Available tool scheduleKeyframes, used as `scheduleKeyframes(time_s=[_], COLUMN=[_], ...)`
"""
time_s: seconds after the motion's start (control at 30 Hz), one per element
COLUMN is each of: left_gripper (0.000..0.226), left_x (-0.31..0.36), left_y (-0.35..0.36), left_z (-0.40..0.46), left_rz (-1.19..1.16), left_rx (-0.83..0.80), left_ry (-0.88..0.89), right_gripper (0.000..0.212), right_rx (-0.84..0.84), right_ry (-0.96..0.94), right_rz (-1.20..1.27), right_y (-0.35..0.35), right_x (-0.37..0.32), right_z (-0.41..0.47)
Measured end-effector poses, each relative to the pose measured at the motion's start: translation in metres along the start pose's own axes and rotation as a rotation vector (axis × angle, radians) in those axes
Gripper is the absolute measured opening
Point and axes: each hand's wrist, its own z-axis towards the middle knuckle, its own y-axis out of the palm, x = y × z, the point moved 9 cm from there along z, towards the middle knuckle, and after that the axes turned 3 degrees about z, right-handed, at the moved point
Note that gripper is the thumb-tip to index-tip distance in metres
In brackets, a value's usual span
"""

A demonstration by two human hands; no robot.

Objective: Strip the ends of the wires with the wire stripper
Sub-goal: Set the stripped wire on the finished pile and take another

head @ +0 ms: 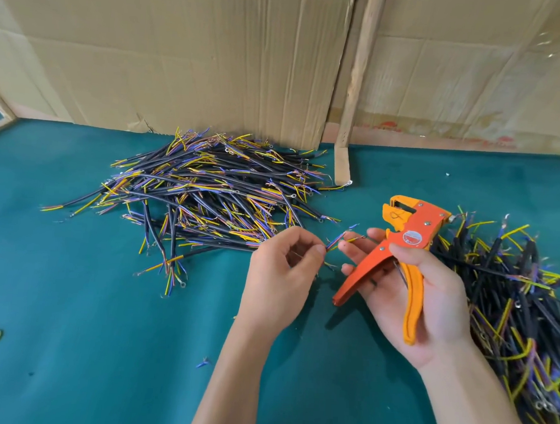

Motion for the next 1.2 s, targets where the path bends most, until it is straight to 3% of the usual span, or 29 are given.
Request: scheduleKeyframes(time_s=[0.27, 0.5, 0.57, 1.2], left_gripper=[0.013, 0.011, 0.002, 0.008], left_x=[-0.003, 0.011, 0.010, 0.005], left_y=[-0.001, 0.002, 0.004, 0.003], left_z=[0.001, 0.000, 0.000, -0.001], left_rz=[-0.071, -0.102, -0.117, -0.154], left_rx=[-0.001, -0.056, -0.081, -0.043], left_ry=[-0.024, 0.095, 0.080, -0.004], right_gripper=[0.049, 0.050, 0.049, 0.050], right_rx=[0.007, 0.003, -0.009, -0.042], right_ry=[0.026, 0.025, 0.030, 0.019], right_rz=[0.017, 0.046, 0.054, 0.061], right_y=[-0.001, 0.002, 0.003, 0.007], right_x=[0.006, 0.005, 0.004, -0.002], right_z=[0.002, 0.002, 0.002, 0.000])
